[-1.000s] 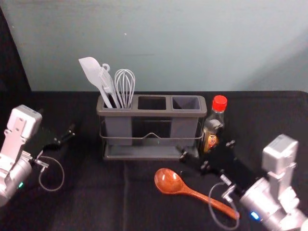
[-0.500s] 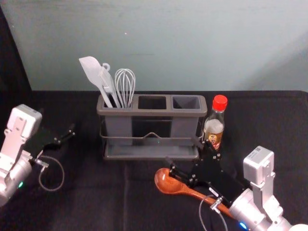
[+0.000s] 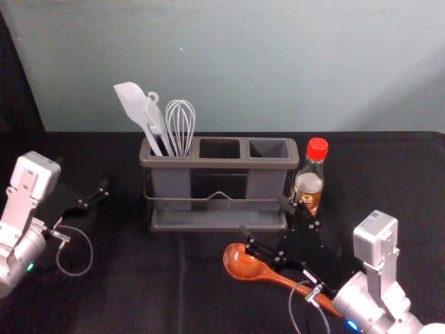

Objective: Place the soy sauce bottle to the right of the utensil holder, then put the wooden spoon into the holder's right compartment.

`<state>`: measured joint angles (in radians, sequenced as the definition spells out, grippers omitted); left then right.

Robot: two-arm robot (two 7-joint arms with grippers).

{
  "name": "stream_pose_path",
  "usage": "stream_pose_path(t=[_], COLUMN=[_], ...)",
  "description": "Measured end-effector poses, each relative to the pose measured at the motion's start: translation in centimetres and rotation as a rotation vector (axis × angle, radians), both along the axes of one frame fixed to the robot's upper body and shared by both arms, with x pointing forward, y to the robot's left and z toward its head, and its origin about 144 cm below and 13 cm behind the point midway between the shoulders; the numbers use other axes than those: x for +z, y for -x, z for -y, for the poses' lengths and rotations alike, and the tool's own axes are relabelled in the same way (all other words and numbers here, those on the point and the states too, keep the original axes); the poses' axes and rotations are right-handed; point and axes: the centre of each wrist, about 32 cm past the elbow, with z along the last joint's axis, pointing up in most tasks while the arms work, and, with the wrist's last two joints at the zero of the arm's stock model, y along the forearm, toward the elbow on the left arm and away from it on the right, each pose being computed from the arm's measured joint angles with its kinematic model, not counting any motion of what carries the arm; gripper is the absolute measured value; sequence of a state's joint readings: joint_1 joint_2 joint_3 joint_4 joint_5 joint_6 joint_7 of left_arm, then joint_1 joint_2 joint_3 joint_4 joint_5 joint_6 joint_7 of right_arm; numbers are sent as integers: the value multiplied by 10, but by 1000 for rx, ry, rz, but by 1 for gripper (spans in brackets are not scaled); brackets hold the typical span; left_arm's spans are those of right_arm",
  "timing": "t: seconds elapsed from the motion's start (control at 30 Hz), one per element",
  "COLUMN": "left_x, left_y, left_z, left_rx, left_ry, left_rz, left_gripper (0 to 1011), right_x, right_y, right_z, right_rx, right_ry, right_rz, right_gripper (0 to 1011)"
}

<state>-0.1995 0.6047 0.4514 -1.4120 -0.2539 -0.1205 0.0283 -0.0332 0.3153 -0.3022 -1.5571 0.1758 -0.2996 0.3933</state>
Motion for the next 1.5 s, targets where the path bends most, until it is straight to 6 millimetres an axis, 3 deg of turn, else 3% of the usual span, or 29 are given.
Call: stream_pose_path(t=[0.27,0.37,0.43,0.73,0.97,1.5], left_x=[0,0,0,0,0,0], left_y=[0,0,0,0,0,0], left_z=[0,0,0,0,0,0], left_rx=[0,0,0,0,0,0], left_ry=[0,0,0,0,0,0], left_rz=[0,0,0,0,0,0], left_gripper=[1012,1011,1011,1011,1011,1011], right_x=[12,33,58,99,106,99], right_y=[0,0,-4,-22,-36,-59], right_z=[1,-1,-5,-18,-27,-42], right_rx=[11,5,-12,13,45,55], right_ry=[9,46,114,271,339,459], right_rz=[-133,-279,-426,-638,-701,-681], right_gripper=[1000,1000,1000,1000,1002,1000])
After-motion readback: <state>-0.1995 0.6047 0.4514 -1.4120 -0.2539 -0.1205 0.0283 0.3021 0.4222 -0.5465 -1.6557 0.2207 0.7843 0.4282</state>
